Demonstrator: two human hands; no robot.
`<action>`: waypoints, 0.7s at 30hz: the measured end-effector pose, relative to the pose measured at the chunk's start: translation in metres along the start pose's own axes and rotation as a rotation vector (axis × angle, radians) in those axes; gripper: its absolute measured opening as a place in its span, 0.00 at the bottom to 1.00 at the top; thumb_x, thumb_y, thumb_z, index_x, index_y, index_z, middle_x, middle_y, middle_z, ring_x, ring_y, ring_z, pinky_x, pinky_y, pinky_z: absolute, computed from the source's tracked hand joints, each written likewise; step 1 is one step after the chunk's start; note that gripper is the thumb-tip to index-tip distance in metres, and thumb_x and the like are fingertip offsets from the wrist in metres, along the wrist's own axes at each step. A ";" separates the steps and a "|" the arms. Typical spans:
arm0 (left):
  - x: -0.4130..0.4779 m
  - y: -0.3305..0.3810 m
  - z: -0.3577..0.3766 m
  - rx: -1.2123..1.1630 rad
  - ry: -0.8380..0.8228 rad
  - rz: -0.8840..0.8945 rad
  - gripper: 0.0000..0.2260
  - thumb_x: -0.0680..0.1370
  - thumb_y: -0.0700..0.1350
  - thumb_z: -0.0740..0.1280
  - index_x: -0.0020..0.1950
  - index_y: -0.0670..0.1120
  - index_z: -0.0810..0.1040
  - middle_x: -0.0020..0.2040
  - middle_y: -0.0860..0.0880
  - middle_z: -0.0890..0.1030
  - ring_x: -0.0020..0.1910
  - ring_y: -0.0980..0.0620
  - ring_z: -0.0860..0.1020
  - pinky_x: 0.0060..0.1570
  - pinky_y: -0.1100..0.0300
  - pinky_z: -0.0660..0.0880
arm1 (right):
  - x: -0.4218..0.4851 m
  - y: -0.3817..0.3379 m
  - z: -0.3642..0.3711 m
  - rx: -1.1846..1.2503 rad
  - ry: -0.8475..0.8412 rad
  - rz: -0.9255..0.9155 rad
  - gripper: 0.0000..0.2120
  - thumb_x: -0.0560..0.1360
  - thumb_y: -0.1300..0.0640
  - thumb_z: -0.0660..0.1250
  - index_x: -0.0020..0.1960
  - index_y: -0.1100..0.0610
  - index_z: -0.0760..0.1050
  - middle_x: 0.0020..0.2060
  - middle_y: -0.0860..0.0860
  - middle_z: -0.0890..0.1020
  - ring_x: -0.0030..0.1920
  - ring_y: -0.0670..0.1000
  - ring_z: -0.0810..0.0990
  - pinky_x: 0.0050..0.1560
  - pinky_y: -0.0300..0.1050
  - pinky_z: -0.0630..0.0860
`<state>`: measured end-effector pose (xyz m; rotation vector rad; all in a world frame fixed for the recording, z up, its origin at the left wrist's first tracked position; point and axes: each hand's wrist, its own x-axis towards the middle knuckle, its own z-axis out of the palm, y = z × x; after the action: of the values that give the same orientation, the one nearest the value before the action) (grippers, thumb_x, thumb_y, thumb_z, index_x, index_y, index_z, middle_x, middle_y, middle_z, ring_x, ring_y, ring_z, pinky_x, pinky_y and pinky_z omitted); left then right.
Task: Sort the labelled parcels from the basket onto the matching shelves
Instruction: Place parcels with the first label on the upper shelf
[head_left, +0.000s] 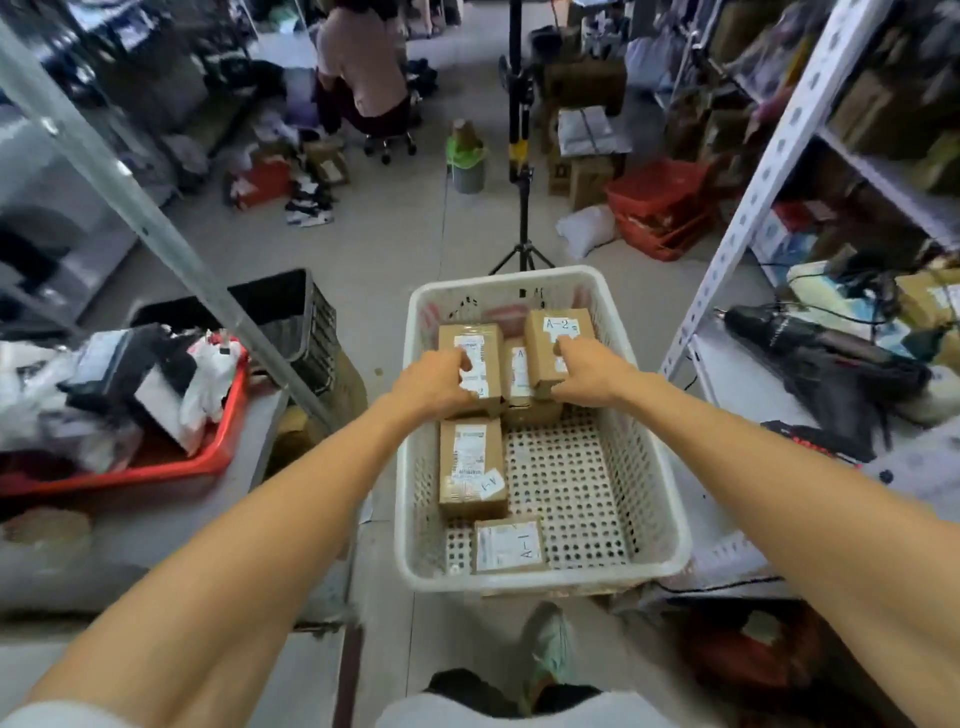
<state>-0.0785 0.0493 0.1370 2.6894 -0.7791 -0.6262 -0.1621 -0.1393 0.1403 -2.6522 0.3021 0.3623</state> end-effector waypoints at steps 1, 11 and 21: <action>0.006 -0.003 0.007 -0.012 -0.018 -0.017 0.23 0.75 0.49 0.70 0.67 0.44 0.71 0.62 0.45 0.77 0.58 0.47 0.76 0.56 0.52 0.75 | 0.006 0.004 0.005 0.003 -0.034 0.004 0.21 0.74 0.61 0.67 0.64 0.66 0.68 0.59 0.60 0.76 0.57 0.59 0.76 0.52 0.48 0.74; 0.051 -0.057 0.118 -0.085 -0.293 -0.163 0.24 0.74 0.46 0.69 0.68 0.42 0.70 0.64 0.43 0.76 0.60 0.45 0.75 0.54 0.54 0.74 | 0.067 0.059 0.138 0.030 -0.326 0.089 0.29 0.72 0.56 0.69 0.69 0.62 0.63 0.61 0.57 0.72 0.58 0.57 0.73 0.52 0.49 0.74; 0.101 -0.111 0.250 -0.084 -0.465 -0.161 0.23 0.73 0.47 0.69 0.67 0.45 0.70 0.61 0.44 0.78 0.58 0.45 0.76 0.57 0.49 0.76 | 0.123 0.111 0.311 0.044 -0.581 0.135 0.32 0.68 0.50 0.76 0.66 0.60 0.67 0.61 0.56 0.74 0.60 0.56 0.74 0.55 0.47 0.72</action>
<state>-0.0713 0.0503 -0.1545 2.5725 -0.6212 -1.3228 -0.1389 -0.1138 -0.2108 -2.3556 0.2921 1.1193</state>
